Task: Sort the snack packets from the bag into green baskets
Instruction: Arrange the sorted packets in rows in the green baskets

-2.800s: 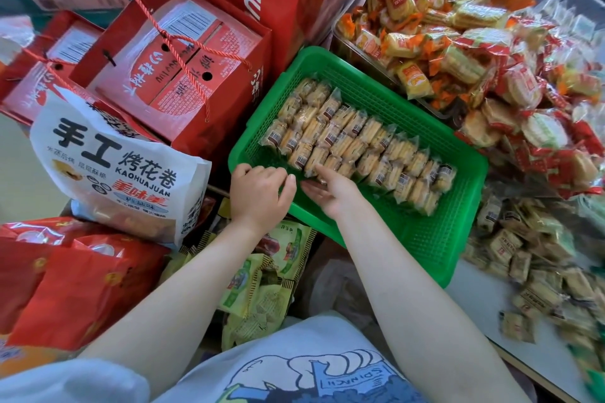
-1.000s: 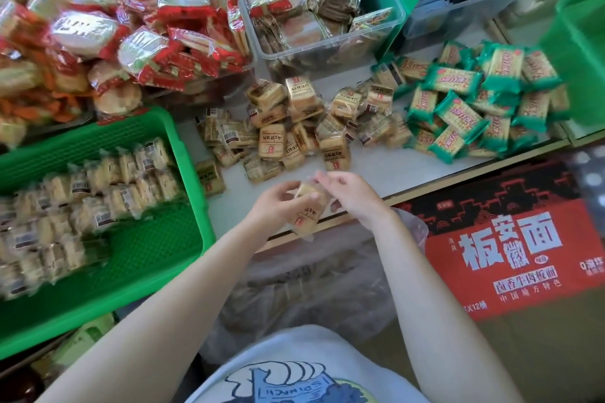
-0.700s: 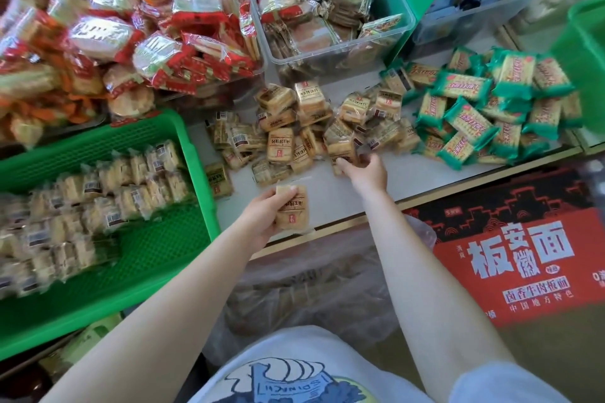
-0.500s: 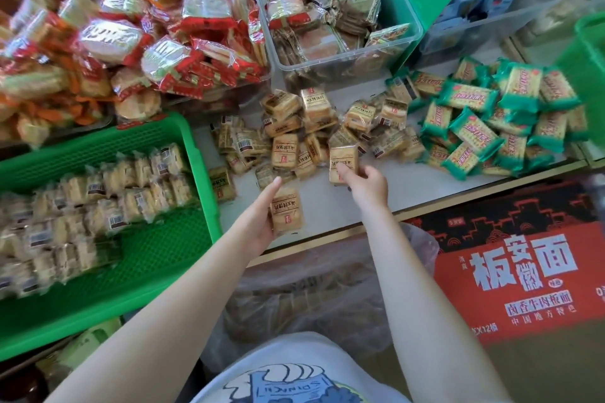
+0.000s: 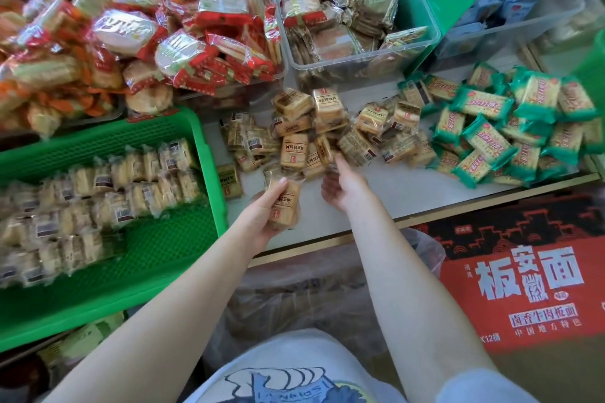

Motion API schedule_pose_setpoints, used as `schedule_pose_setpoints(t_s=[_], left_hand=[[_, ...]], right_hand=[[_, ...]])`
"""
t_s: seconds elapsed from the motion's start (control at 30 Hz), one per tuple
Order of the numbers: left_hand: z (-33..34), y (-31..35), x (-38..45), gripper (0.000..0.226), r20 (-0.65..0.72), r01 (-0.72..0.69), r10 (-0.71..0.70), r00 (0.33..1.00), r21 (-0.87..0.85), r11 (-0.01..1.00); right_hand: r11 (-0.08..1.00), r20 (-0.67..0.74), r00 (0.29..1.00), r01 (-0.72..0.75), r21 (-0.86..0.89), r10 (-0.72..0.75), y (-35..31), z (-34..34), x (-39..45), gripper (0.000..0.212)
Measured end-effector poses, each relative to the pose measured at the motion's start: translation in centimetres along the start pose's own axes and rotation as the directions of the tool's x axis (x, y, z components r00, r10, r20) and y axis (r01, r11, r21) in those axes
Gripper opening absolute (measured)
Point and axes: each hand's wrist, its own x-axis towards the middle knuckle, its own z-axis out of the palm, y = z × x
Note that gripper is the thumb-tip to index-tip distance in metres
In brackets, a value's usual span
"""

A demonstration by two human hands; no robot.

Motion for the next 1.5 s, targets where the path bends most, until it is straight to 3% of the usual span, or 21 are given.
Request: schedule_pose_setpoints(t_s=[0.13, 0.33, 0.43, 0.57, 0.73, 0.8, 0.9, 1.0, 1.13, 1.23, 1.3, 1.37, 1.43, 1.5], left_hand=[[0.0, 0.5, -0.1, 0.046, -0.119, -0.008, 0.008, 0.993, 0.0, 1.0], [0.7, 1.3, -1.1, 0.053, -0.083, -0.091, 0.097, 0.992, 0.076, 0.993], [0.8, 1.3, -1.9, 0.057, -0.029, -0.181, 0.188, 0.982, 0.169, 0.969], [1.0, 1.4, -3.8, 0.036, -0.006, -0.282, 0.296, 0.955, 0.281, 0.917], [0.5, 0.9, -6.6, 0.024, -0.065, -0.363, 0.406, 0.912, 0.336, 0.869], [0.2, 1.0, -7.7, 0.023, -0.087, -0.348, 0.39, 0.917, 0.304, 0.887], [-0.8, 0.7, -9.9, 0.025, -0.116, -0.346, 0.369, 0.922, 0.178, 0.921], [-2.5, -0.1, -11.6, 0.047, -0.02, -0.399, 0.4, 0.916, 0.019, 0.917], [-6.2, -0.5, -13.6, 0.085, -0.012, -0.443, 0.446, 0.895, -0.14, 0.886], [-9.6, -0.6, -14.3, 0.076, -0.018, -0.473, 0.487, 0.873, -0.274, 0.837], [-11.6, -0.7, -14.2, 0.079, -0.112, -0.483, 0.481, 0.869, -0.394, 0.782], [-12.6, -0.7, -14.7, 0.079, -0.208, -0.503, 0.46, 0.863, -0.432, 0.749], [-13.7, -0.9, -15.0, 0.074, -0.264, -0.513, 0.44, 0.858, -0.408, 0.755], [-15.3, -0.6, -15.4, 0.061, -0.282, -0.545, 0.479, 0.831, -0.244, 0.802]], right_hand=[[0.982, -0.062, 0.996, -0.047, 0.183, 0.059, -0.5, 1.3, 1.6, 0.037], [0.929, 0.088, 0.994, -0.091, 0.358, 0.063, 0.0, 0.2, -2.1, 0.017], [0.931, 0.18, 0.983, -0.04, 0.364, -0.029, 2.0, -1.3, -6.1, 0.015], [0.908, 0.248, 0.932, 0.155, 0.388, -0.265, 4.7, -2.9, -11.3, 0.043], [0.894, 0.284, 0.85, 0.44, 0.081, -0.444, 5.5, -1.4, -16.2, 0.034], [0.825, 0.288, 0.804, 0.56, -0.077, -0.52, 6.3, -0.5, -17.4, 0.028], [0.669, 0.263, 0.71, 0.704, -0.238, -0.653, 7.9, 1.4, -18.3, 0.034], [0.585, 0.439, 0.614, 0.781, -0.219, -0.655, 10.0, 3.6, -19.1, 0.04], [0.433, 0.601, 0.535, 0.842, -0.323, -0.593, 12.0, 5.9, -20.3, 0.045], [0.495, 0.599, 0.583, 0.804, -0.329, -0.549, 13.4, 8.0, -21.1, 0.061], [0.644, 0.485, 0.712, 0.688, -0.335, -0.508, 14.6, 9.8, -21.6, 0.095], [0.814, 0.431, 0.83, 0.501, -0.294, -0.355, 15.8, 12.0, -22.2, 0.118], [0.881, 0.445, 0.858, 0.398, -0.257, -0.258, 16.9, 14.0, -22.6, 0.115], [0.865, 0.444, 0.856, 0.414, -0.282, -0.265, 17.6, 15.6, -22.7, 0.106]])
